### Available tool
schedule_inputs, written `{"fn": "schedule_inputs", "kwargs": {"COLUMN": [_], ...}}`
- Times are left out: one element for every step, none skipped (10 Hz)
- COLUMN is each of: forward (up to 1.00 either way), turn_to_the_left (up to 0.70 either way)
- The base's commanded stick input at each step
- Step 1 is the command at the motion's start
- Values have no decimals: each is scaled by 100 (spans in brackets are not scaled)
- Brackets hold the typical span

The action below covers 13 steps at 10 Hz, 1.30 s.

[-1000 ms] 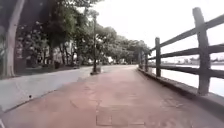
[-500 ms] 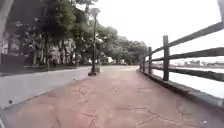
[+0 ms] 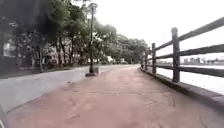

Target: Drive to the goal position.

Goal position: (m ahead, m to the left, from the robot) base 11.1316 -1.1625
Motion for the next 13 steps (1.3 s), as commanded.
{"fn": "schedule_inputs", "kwargs": {"forward": [100,100,100,100,100,100,100,100,100,100,100,100,100], "turn_to_the_left": [0,-17,-35,-40,-33,-11,0,0,0,0,0,0,0]}}
